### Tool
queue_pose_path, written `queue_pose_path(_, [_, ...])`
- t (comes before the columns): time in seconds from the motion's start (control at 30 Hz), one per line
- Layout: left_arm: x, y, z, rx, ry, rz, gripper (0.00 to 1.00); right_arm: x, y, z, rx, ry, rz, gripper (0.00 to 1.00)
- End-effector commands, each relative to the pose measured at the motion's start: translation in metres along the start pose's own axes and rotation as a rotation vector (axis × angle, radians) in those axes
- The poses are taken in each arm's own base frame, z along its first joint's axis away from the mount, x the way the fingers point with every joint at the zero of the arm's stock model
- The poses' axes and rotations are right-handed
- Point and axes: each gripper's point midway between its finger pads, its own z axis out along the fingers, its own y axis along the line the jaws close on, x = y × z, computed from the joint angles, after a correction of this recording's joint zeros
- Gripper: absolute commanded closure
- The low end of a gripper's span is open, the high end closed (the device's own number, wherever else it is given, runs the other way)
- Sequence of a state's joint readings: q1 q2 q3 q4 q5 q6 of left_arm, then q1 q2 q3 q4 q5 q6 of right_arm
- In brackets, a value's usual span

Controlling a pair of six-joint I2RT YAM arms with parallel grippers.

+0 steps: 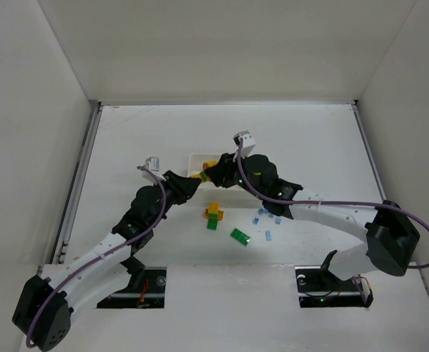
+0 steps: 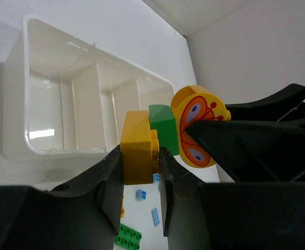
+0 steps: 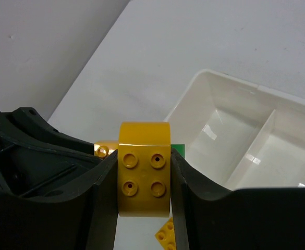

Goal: Sort the legos into containers by color

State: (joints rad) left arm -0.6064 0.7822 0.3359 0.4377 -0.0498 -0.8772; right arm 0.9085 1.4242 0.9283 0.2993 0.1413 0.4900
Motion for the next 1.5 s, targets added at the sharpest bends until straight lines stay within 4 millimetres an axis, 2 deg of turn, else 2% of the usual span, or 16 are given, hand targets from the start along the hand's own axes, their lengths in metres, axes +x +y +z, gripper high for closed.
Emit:
queue_pose_path(0.0, [-0.013, -0.014, 0.004, 0.034, -0.058, 0.002, 0.83, -0.039, 0.013, -0.009, -0.067, -0.121, 0.057, 0.68])
queue_pose_path(0.13, [-0.013, -0.014, 0.006, 0.028, -0.064, 0.017, 0.89, -0.041, 0.004, -0.012, -0.065, -0.125, 0.079, 0.7])
queue_pose_path(0.37, [-0.019, -0.02, 0.008, 0.032, -0.091, 0.034, 0.9, -0.052, -0.007, -0.025, -0.064, -0.16, 0.096, 0.7])
queue_pose_path(0.57, [-0.019, -0.022, 0.025, 0.0, -0.08, 0.092, 0.89, -0.066, -0.04, -0.046, 0.008, -0.212, 0.09, 0.7])
queue_pose_path(0.77, [-0.017, -0.008, 0.047, -0.095, -0.09, 0.197, 0.87, -0.071, -0.076, -0.065, 0.094, -0.242, 0.085, 0.7])
queue_pose_path(0.93, [-0.013, 0.013, 0.064, -0.2, -0.089, 0.279, 0.83, -0.065, -0.082, -0.071, 0.111, -0.225, 0.063, 0.7])
queue_pose_path(1.03, [-0.013, 0.017, 0.074, -0.229, -0.088, 0.315, 0.73, -0.059, -0.084, -0.071, 0.112, -0.22, 0.064, 0.69])
queue_pose_path(1.13, [-0.017, 0.009, 0.078, -0.218, -0.094, 0.329, 0.52, -0.055, -0.084, -0.068, 0.105, -0.216, 0.073, 0.69])
queue_pose_path(1.17, [-0.019, 0.005, 0.078, -0.211, -0.099, 0.328, 0.48, -0.052, -0.085, -0.066, 0.105, -0.212, 0.073, 0.69])
queue_pose_path(1.3, [-0.015, -0.016, 0.071, -0.159, -0.086, 0.304, 0.47, -0.044, -0.083, -0.06, 0.089, -0.195, 0.091, 0.69])
queue_pose_path(1.47, [0.016, -0.05, 0.054, -0.053, -0.025, 0.255, 0.5, -0.043, -0.073, -0.06, 0.033, -0.199, 0.152, 0.69])
